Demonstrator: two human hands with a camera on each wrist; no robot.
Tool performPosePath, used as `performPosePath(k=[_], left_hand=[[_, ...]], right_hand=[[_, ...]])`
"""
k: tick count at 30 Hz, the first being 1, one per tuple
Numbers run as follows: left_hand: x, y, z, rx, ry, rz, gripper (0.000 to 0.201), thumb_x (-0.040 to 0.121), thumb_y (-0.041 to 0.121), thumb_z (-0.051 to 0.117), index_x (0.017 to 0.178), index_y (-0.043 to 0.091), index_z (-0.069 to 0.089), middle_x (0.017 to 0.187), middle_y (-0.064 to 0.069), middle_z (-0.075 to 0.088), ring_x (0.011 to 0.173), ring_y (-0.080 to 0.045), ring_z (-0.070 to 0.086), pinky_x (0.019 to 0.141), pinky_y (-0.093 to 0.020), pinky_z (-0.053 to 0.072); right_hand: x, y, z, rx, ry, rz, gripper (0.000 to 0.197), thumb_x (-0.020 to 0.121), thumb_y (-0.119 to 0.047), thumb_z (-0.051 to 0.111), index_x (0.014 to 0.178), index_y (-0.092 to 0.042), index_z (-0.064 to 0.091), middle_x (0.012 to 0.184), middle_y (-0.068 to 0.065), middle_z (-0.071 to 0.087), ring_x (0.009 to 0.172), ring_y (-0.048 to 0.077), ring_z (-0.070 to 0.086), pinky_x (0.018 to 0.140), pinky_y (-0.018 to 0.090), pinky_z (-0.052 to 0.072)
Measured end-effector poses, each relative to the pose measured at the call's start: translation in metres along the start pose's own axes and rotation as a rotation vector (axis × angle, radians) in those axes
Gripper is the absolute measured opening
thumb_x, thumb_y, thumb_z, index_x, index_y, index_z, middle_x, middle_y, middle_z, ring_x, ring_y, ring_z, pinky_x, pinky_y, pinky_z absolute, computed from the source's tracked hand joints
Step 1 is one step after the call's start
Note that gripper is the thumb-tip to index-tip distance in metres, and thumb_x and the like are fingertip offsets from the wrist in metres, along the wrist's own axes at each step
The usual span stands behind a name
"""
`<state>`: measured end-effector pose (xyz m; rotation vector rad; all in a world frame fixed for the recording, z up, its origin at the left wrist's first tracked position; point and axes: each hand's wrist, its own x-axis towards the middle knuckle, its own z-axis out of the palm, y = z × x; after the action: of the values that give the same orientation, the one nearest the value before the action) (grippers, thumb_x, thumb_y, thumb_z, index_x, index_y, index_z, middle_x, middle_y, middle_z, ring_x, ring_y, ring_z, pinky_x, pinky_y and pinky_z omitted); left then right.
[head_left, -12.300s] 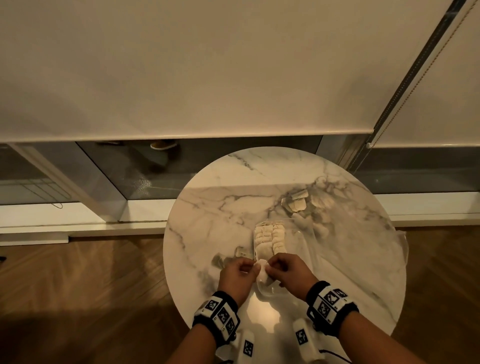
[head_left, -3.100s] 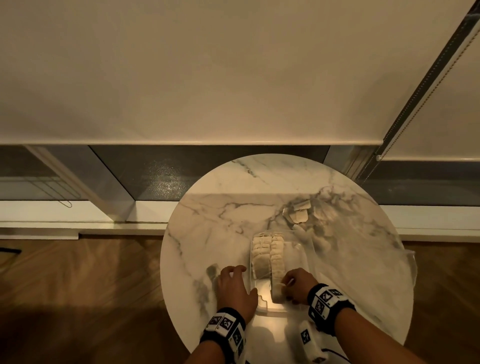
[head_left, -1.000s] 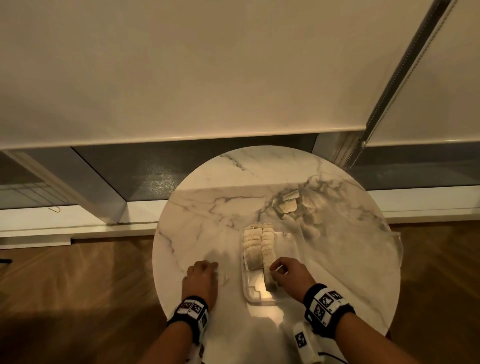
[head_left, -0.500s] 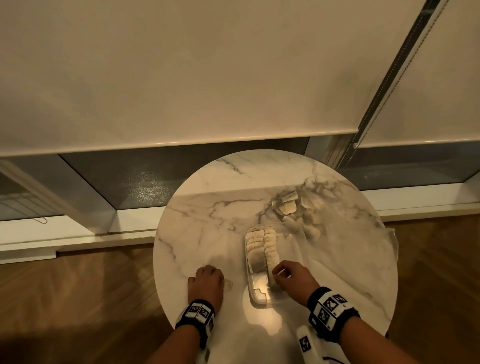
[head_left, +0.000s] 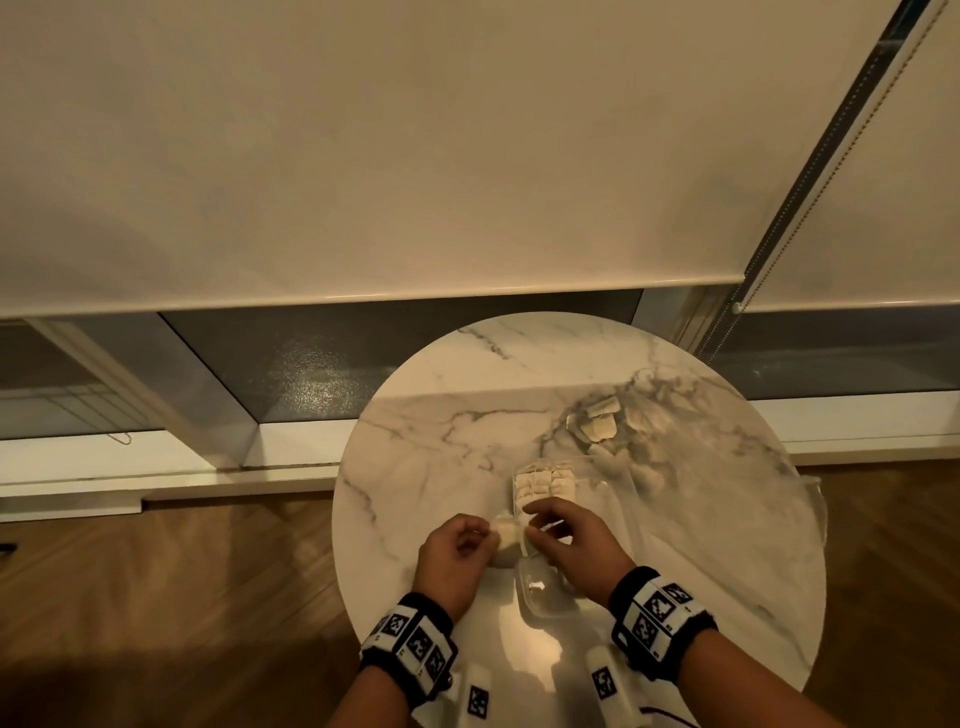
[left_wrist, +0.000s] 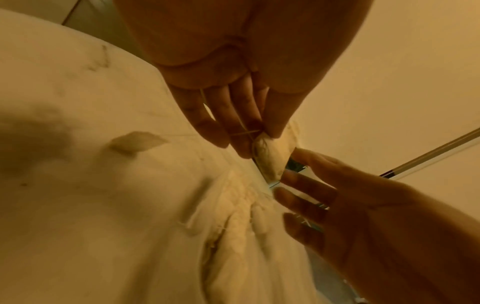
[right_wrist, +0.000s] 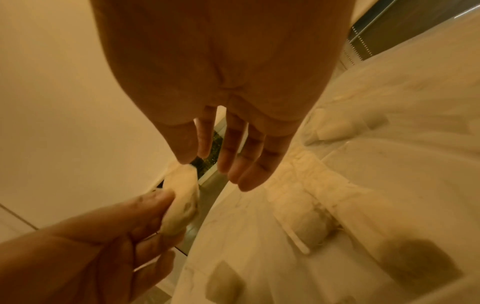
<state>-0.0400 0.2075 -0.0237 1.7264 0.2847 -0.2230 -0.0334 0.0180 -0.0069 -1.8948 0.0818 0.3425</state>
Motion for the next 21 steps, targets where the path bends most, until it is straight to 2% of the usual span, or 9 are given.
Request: performPosePath(k=[3, 5, 7, 11, 15, 19, 21], left_hand=[[-0.002, 0.015, 0.01, -0.096, -0.039, -0.003, 0.008, 0.086, 0.005, 0.07, 0.088, 0.011, 0.066, 0.071, -0.004, 0.069, 0.063, -0.01, 0.064, 0.061, -0.024, 0.052], [-0.003, 0.019, 0.015, -0.116, -0.052, -0.007, 0.008, 0.086, 0.005, 0.07, 0.088, 0.011, 0.066, 0.071, -0.006, 0.069, 0.064, -0.011, 0.065, 0.061, -0.024, 0.052], [-0.005, 0.021, 0.019, -0.12, -0.061, -0.015, 0.008, 0.087, 0.005, 0.069, 0.088, 0.012, 0.066, 0.071, -0.006, 0.07, 0.064, -0.012, 0.066, 0.062, -0.025, 0.053], [-0.007, 0.02, 0.025, -0.106, -0.049, -0.02, 0.005, 0.087, 0.007, 0.069, 0.089, 0.012, 0.067, 0.072, -0.006, 0.071, 0.066, -0.014, 0.067, 0.063, -0.025, 0.053], [-0.01, 0.014, 0.026, -0.117, 0.005, -0.05, 0.003, 0.087, 0.009, 0.069, 0.089, 0.009, 0.067, 0.075, -0.008, 0.073, 0.07, -0.021, 0.072, 0.066, -0.026, 0.056], [-0.008, -0.003, 0.022, -0.05, 0.095, -0.091, 0.003, 0.086, 0.011, 0.07, 0.087, 0.011, 0.067, 0.079, -0.008, 0.071, 0.073, -0.022, 0.07, 0.074, -0.033, 0.059], [-0.009, -0.015, 0.019, 0.011, 0.149, -0.088, 0.006, 0.085, 0.011, 0.071, 0.089, 0.015, 0.068, 0.084, -0.004, 0.071, 0.08, -0.021, 0.069, 0.074, -0.028, 0.057]], right_hand=[[0.003, -0.006, 0.002, 0.068, -0.058, 0.004, 0.017, 0.089, -0.019, 0.071, 0.106, -0.02, 0.069, 0.093, 0.006, 0.068, 0.073, 0.013, 0.065, 0.065, 0.026, 0.056], [0.004, -0.006, 0.002, 0.094, -0.088, 0.0, 0.009, 0.09, -0.017, 0.069, 0.099, -0.014, 0.07, 0.091, 0.016, 0.069, 0.073, 0.016, 0.066, 0.068, 0.033, 0.059], [0.003, -0.004, 0.0, 0.134, -0.099, 0.005, 0.006, 0.091, -0.016, 0.069, 0.09, -0.011, 0.07, 0.086, 0.02, 0.068, 0.072, 0.019, 0.067, 0.071, 0.04, 0.058], [0.004, 0.001, -0.008, 0.151, -0.09, 0.041, 0.008, 0.09, -0.011, 0.069, 0.083, -0.013, 0.069, 0.08, 0.014, 0.066, 0.071, 0.019, 0.065, 0.068, 0.035, 0.059], [0.003, 0.007, -0.02, 0.133, -0.065, 0.09, 0.009, 0.091, -0.01, 0.067, 0.089, -0.002, 0.067, 0.076, 0.01, 0.066, 0.067, 0.014, 0.064, 0.062, 0.028, 0.056], [0.002, 0.023, -0.038, 0.097, -0.023, 0.185, 0.007, 0.091, -0.014, 0.067, 0.09, -0.008, 0.069, 0.082, 0.01, 0.071, 0.073, 0.015, 0.067, 0.061, 0.026, 0.056], [0.003, 0.034, -0.045, 0.045, -0.018, 0.26, 0.006, 0.091, -0.015, 0.066, 0.09, -0.01, 0.069, 0.084, 0.011, 0.072, 0.075, 0.018, 0.068, 0.062, 0.027, 0.057]])
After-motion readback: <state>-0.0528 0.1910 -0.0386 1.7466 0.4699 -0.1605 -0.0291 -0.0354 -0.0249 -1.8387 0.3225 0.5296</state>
